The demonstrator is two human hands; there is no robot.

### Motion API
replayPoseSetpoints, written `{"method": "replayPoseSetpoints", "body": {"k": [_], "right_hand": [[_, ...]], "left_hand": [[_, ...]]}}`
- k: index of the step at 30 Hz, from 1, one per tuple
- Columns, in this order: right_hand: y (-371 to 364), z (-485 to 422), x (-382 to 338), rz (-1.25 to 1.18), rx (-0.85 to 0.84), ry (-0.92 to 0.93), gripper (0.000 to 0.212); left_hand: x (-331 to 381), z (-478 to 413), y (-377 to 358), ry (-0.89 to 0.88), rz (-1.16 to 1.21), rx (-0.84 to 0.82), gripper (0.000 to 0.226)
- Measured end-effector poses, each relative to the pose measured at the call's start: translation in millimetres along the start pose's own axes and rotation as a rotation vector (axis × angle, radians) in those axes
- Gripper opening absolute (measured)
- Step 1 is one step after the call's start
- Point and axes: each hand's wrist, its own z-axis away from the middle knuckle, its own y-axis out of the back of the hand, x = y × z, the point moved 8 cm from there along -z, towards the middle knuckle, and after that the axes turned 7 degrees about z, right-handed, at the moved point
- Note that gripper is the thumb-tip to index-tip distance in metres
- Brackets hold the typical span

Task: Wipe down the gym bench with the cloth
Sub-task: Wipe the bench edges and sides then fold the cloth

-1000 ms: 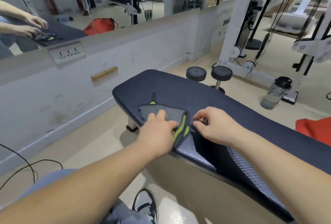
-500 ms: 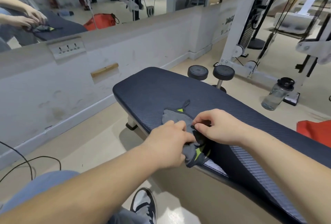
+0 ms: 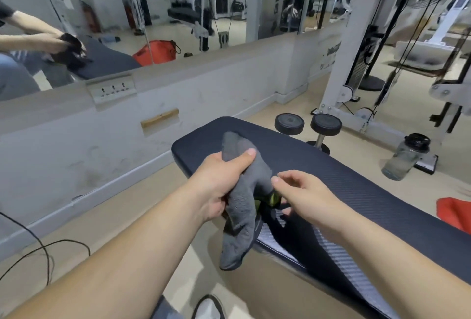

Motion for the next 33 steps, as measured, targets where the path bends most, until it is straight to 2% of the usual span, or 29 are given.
{"method": "replayPoseSetpoints", "body": {"k": [3,5,7,9,11,13,15,17,18,19,21,23,26,27,29,33], "right_hand": [[-10,3,-14,-0.366,-0.163,-0.026,0.016],[-2,8,-23,-0.613,-0.197,-0.005,0.021],[3,12,-28,-0.74,-0.244,0.019,0.033],[4,19,-30,-0.706,-0.332,0.005,0.058],[5,20,-21,-0.587,-0.384,-0.03,0.063],[5,16,-8,-0.418,-0.375,-0.07,0.047],[9,7,8,-0.301,-0.269,-0.148,0.041],[13,4,16,-0.303,-0.157,-0.217,0.035],[13,3,20,-0.328,-0.124,-0.244,0.03],[13,4,24,-0.346,-0.106,-0.272,0.025],[13,7,33,-0.359,-0.118,-0.345,0.017],[16,11,36,-0.359,-0.132,-0.382,0.012],[23,12,26,-0.504,-0.15,-0.381,0.036],[23,11,20,-0.597,-0.185,-0.379,0.037],[25,7,14,-0.752,-0.238,-0.363,0.034],[33,4,9,-0.988,-0.216,-0.328,0.029]], "left_hand": [[19,14,-27,0.008,0.159,-0.212,0.038],[30,22,-41,0.041,0.293,-0.35,0.039],[34,18,-45,0.027,0.343,-0.369,0.035],[40,9,-39,-0.042,0.319,-0.286,0.031],[49,0,-27,-0.176,0.163,-0.178,0.027],[62,-2,-18,-0.393,-0.12,-0.078,0.018],[69,10,-27,-0.639,-0.337,-0.14,0.016],[54,24,-52,-0.816,-0.71,-0.309,0.039],[37,27,-64,-0.822,-0.917,-0.417,0.055],[14,24,-69,-0.752,-1.086,-0.528,0.067],[-21,19,-65,-0.535,-1.228,-0.656,0.078],[-28,15,-58,-0.457,-1.244,-0.627,0.079],[-2,12,-51,-0.546,-1.153,-0.44,0.079],[5,12,-50,-0.571,-1.082,-0.418,0.079],[8,17,-53,-0.605,-1.019,-0.483,0.084],[-17,23,-61,-0.627,-1.211,-0.651,0.092]]}}
